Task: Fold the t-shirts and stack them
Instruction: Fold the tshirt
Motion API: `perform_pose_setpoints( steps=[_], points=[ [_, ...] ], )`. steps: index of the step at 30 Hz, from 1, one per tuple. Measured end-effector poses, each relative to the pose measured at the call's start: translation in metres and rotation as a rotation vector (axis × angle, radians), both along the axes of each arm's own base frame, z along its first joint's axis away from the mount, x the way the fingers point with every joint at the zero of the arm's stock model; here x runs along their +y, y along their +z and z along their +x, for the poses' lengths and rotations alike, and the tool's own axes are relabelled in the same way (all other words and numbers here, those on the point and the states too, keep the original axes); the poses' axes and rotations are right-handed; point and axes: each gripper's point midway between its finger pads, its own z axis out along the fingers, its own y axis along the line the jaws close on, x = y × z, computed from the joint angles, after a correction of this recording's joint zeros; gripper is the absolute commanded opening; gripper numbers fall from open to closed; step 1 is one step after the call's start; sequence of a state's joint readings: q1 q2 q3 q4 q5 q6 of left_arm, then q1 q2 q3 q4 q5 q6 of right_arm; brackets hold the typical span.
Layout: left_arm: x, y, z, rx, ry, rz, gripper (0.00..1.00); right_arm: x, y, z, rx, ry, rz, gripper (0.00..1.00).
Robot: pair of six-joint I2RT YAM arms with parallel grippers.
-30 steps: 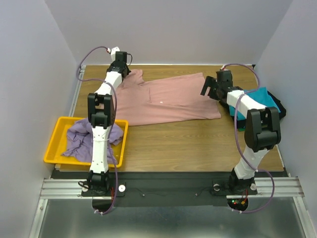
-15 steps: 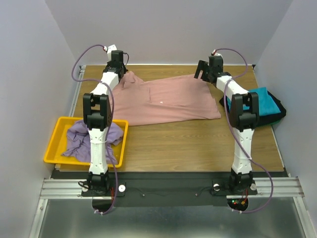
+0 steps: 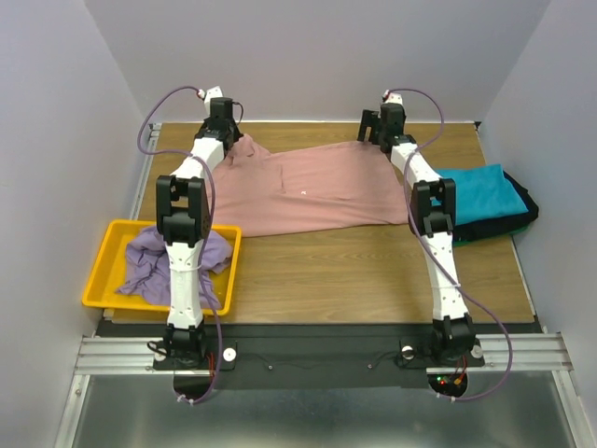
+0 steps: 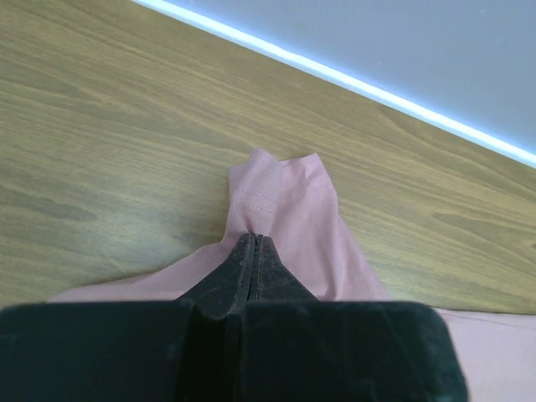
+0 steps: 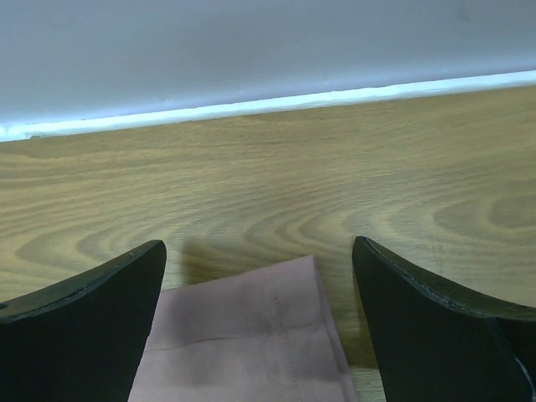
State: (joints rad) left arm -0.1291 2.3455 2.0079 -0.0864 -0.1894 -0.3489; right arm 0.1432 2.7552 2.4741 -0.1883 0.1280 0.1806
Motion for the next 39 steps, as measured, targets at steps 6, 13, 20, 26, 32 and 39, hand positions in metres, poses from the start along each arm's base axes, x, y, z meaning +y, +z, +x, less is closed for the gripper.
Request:
perform_pose_setpoints(
  steps=[6,13,20,26,32,39],
  points=[
    [0.0,0.002,0.0,-0.005,-0.006,0.008,0.0,0.009,0.002,0.001,-0.018,0.018,-0.019,0.8],
    [0.002,-0.001,-0.005,0.004,-0.014,0.026,0.0,0.016,-0.003,0.002,-0.026,0.025,-0.04,0.44],
    [0.002,0.002,-0.006,0.001,-0.02,0.031,0.0,0.011,-0.006,0.002,-0.029,-0.004,-0.067,0.2],
    [0.003,0.001,-0.014,0.011,-0.024,0.038,0.0,0.011,-0.007,0.001,-0.035,0.005,-0.093,0.0],
    [0.005,0.001,-0.031,0.026,-0.027,0.038,0.0,0.012,-0.005,-0.023,0.018,0.023,-0.122,0.0],
    [0.005,0.003,-0.05,0.02,-0.037,0.026,0.0,0.019,0.017,-0.066,0.046,0.057,-0.132,0.01]
  ],
)
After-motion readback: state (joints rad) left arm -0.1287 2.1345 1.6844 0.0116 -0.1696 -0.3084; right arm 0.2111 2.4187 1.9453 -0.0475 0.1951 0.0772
